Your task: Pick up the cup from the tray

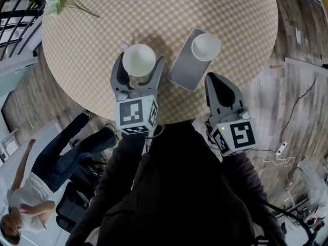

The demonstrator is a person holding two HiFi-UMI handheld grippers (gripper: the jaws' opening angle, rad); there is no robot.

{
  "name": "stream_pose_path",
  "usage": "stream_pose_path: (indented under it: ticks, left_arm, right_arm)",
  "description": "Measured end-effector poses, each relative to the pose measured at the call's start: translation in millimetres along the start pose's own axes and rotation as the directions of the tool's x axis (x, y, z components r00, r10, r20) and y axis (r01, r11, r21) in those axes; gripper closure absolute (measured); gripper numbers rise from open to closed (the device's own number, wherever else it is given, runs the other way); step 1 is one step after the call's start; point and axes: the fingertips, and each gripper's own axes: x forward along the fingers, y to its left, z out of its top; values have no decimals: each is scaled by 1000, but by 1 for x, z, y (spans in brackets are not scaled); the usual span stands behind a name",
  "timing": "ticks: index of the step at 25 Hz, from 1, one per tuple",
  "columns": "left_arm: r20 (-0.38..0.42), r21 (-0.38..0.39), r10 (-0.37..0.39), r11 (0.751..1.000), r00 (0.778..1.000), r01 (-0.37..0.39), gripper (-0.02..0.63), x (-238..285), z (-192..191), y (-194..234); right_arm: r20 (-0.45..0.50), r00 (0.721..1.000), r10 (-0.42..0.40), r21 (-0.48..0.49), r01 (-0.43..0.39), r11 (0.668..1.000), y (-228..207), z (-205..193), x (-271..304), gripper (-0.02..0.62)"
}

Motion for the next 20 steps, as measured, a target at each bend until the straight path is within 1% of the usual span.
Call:
stream_pose_path:
  ticks: [4, 8, 10, 13, 17, 20]
  left_arm:
    - [17, -9, 7, 1000, 1000, -7, 156, 0, -4, 3]
    - [18, -50, 8, 999, 1000, -7, 155, -2, -10, 4]
    - [8, -64, 19, 998, 1000, -19, 156, -5, -16, 6]
    - [4, -57, 27, 998, 1000, -26, 156, -9, -21, 7]
    - [33, -70, 25, 997, 999, -23, 155, -23, -18, 5]
    - [44, -78, 36, 996, 998, -32, 156, -46, -19, 5]
  right_arm:
    - [-1, 1000, -3, 3, 3, 1000, -2, -1, -1, 588]
    - [4, 1000, -7, 5, 7, 1000, -5, -1, -6, 588]
    - [8, 1000, -5, 3, 5, 1000, -4, 0, -8, 588]
    - [11, 1000, 1, -3, -1, 1000, 0, 0, -11, 588]
    - [18, 1000, 4, -12, -4, 1000, 3, 1, -20, 588]
    - [22, 1000, 7, -18, -7, 1000, 7, 1, -25, 588]
